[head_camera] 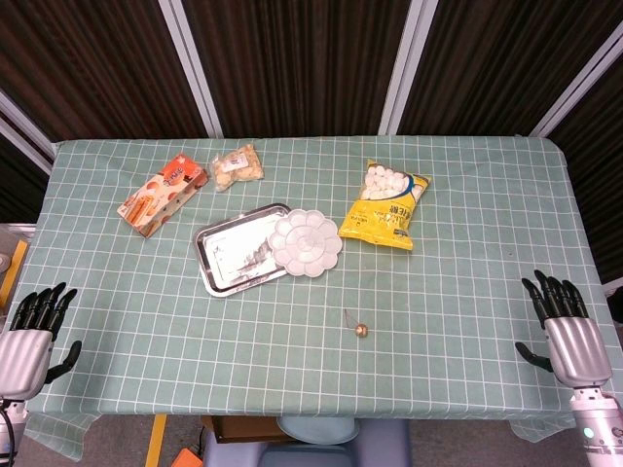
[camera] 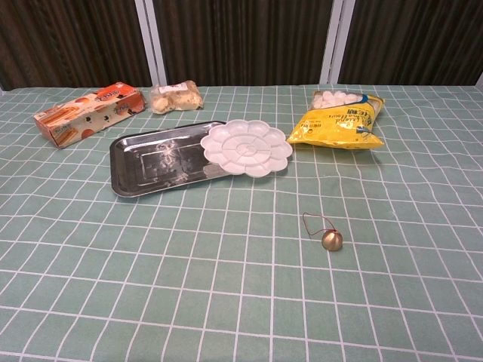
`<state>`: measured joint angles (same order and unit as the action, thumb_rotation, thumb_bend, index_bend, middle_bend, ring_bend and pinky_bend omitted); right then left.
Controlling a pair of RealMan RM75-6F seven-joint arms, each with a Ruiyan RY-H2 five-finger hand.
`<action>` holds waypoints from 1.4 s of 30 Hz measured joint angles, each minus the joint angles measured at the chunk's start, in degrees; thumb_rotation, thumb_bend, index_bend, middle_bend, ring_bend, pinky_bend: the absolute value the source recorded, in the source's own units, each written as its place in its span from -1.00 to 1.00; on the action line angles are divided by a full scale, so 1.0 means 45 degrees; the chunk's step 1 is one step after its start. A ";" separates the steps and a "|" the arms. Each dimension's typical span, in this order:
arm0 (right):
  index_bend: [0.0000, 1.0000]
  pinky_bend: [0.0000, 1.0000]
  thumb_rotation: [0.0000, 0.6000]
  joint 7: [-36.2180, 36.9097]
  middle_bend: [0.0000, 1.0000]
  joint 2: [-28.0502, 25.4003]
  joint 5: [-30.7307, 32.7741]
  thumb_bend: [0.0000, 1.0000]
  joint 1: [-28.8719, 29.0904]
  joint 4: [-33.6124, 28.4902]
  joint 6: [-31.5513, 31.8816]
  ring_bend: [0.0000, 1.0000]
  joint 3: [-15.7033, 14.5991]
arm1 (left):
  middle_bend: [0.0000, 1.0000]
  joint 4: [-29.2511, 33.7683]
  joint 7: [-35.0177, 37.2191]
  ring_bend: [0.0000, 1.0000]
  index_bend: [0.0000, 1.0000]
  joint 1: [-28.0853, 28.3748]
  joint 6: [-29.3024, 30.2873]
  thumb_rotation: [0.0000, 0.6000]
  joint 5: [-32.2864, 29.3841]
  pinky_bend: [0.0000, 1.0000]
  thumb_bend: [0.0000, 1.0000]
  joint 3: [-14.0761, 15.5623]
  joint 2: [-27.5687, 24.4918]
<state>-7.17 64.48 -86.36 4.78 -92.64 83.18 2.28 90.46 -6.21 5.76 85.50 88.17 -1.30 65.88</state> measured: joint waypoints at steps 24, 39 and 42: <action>0.00 -1.00 1.00 0.0175 -0.96 0.2766 -0.1887 -0.28 0.4982 0.1659 -0.5329 -1.00 0.0448 | -1.00 0.0098 0.0884 -1.00 -1.00 -0.0053 0.0159 1.00 0.0341 -0.86 -0.19 0.0151 -0.0349; 0.15 -1.00 1.00 0.0197 -0.88 0.4067 -0.1922 -0.19 0.6029 0.2655 -0.6024 -1.00 0.0036 | -1.00 0.0048 0.1107 -1.00 -1.00 -0.0096 0.0263 1.00 0.0315 -0.86 -0.19 0.0098 -0.0413; 0.16 -1.00 1.00 0.0233 -0.85 0.4194 -0.1897 -0.16 0.6087 0.2746 -0.6048 -1.00 -0.0058 | -1.00 0.0047 0.1165 -1.00 -1.00 -0.0110 0.0291 1.00 0.0282 -0.86 -0.19 0.0076 -0.0435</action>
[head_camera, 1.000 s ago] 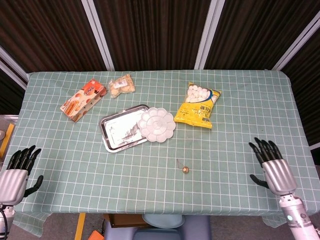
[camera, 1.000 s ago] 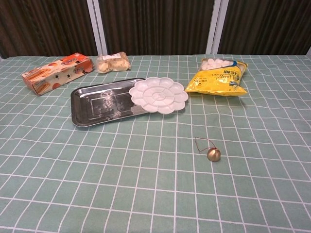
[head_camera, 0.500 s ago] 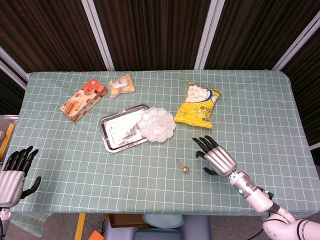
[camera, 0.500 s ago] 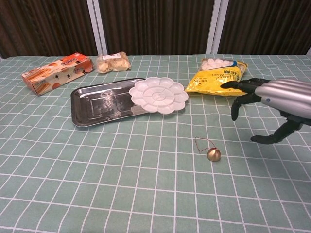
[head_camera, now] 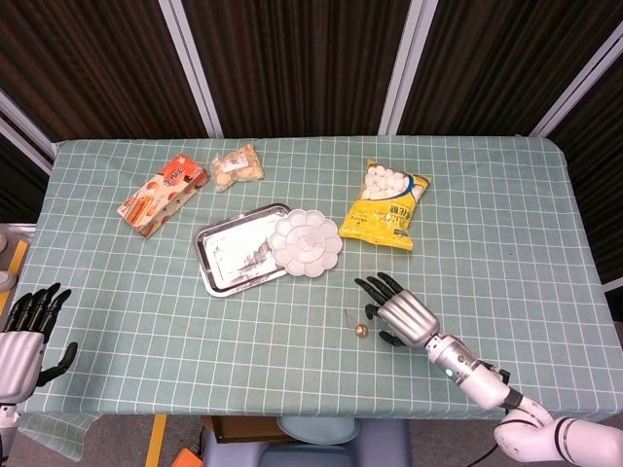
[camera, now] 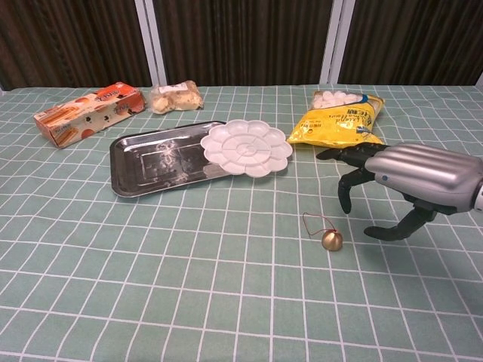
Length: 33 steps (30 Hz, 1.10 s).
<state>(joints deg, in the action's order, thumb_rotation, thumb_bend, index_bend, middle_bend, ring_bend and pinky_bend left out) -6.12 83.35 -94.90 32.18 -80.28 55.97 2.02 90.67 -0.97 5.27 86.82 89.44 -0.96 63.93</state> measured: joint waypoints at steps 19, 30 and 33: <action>0.28 -1.00 1.00 0.0291 -0.79 0.1258 0.0282 -0.08 0.0742 0.1159 -0.0174 -1.00 -0.0203 | -1.00 -0.0031 0.0112 -1.00 -1.00 -0.0021 0.0053 1.00 0.0077 -0.86 -0.19 0.0009 -0.0035; 0.37 -1.00 1.00 0.0414 -0.75 0.1455 0.0410 0.00 0.0887 0.1381 -0.0113 -1.00 -0.0372 | -1.00 -0.0052 0.0164 -1.00 -1.00 -0.0040 0.0077 1.00 0.0078 -0.86 -0.19 0.0002 -0.0061; 0.39 -1.00 1.00 0.0430 -0.75 0.1494 0.0473 0.01 0.0914 0.1447 -0.0118 -1.00 -0.0407 | -1.00 -0.0066 0.0179 -1.00 -1.00 -0.0040 0.0080 1.00 0.0091 -0.86 -0.19 0.0005 -0.0061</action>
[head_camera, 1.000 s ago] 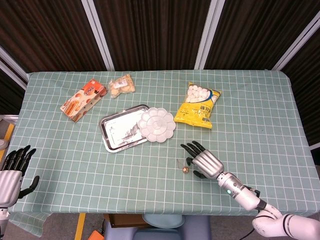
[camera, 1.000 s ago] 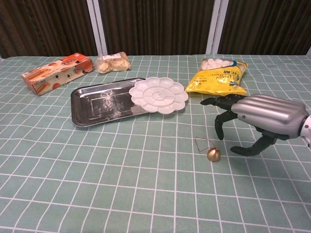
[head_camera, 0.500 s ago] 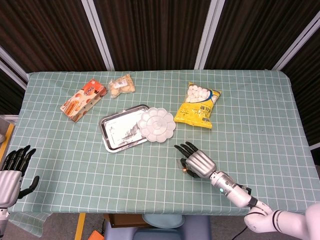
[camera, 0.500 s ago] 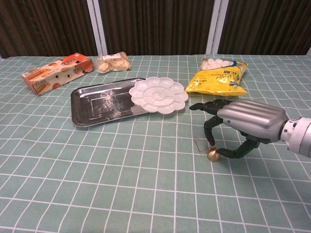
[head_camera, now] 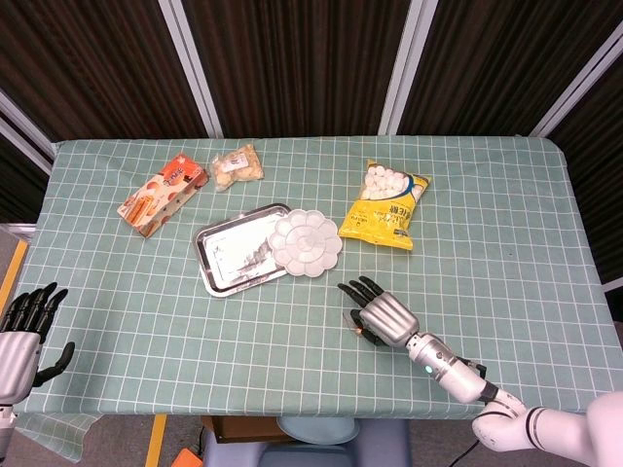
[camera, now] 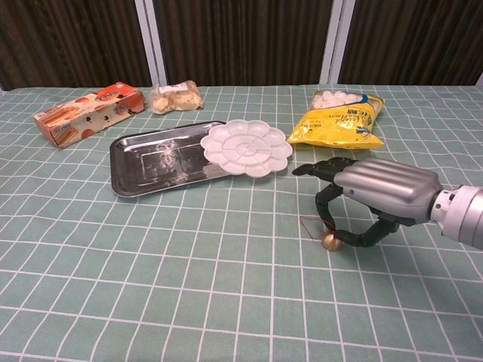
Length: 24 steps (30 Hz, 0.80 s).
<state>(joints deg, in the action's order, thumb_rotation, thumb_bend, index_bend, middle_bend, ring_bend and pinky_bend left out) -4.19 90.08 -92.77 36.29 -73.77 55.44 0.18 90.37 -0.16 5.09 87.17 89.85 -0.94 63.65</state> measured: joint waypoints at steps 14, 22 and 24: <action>0.60 -1.00 1.00 0.0088 -0.67 -0.0006 -0.0032 0.12 -0.0041 0.0062 0.0548 -1.00 -0.0088 | -1.00 -0.0022 0.0068 -1.00 -1.00 -0.0033 0.0072 1.00 0.0000 -0.86 -0.19 -0.0024 -0.0016; 0.62 -1.00 1.00 0.0585 -0.63 0.0047 0.0130 0.12 0.0352 -0.0455 0.0891 -1.00 0.0685 | -1.00 -0.0084 -0.0009 -1.00 -1.00 -0.0043 0.0112 1.00 -0.0111 -0.86 -0.19 -0.0105 0.0003; 0.63 -1.00 1.00 0.0554 -0.63 0.0104 0.0338 0.12 0.0569 -0.0433 0.0723 -1.00 0.0918 | -1.00 -0.0091 -0.0064 -1.00 -1.00 -0.0044 0.0118 1.00 -0.0116 -0.86 -0.19 -0.0117 0.0018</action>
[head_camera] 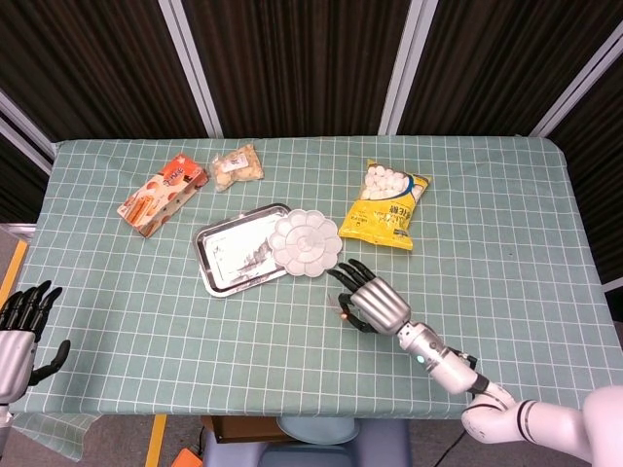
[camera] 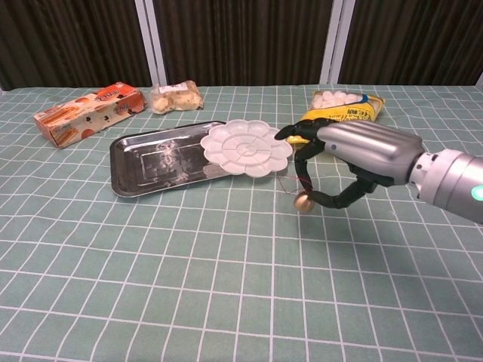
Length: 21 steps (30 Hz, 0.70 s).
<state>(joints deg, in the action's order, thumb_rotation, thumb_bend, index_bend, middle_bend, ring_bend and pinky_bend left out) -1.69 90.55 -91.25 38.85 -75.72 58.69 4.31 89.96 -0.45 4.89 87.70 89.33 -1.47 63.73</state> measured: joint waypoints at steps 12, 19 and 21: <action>0.62 -1.00 1.00 0.0179 -0.63 -0.0521 -0.0195 0.12 -0.0402 -0.0359 0.0668 -1.00 -0.0380 | -1.00 -0.0186 0.0093 -1.00 -1.00 0.0094 -0.0195 1.00 -0.0106 -0.86 -0.19 -0.0052 0.0067; 0.62 -1.00 1.00 0.0455 -0.62 -0.0198 -0.0526 0.12 -0.0485 0.0207 0.0939 -1.00 -0.0769 | -1.00 -0.0262 0.0047 -1.00 -1.00 0.0070 -0.0110 1.00 -0.0079 -0.86 -0.19 -0.0046 0.0126; 0.62 -1.00 1.00 0.0520 -0.62 -0.0153 -0.0555 0.12 -0.0457 0.0246 0.0949 -1.00 -0.0794 | -1.00 -0.0239 0.0024 -1.00 -1.00 0.0075 -0.0213 1.00 -0.0154 -0.86 -0.19 -0.0039 0.0124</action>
<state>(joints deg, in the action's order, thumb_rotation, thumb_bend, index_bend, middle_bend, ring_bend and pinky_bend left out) 0.65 89.86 -93.74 36.80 -74.61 62.96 0.74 88.89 -0.35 5.23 86.74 88.64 -1.64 64.29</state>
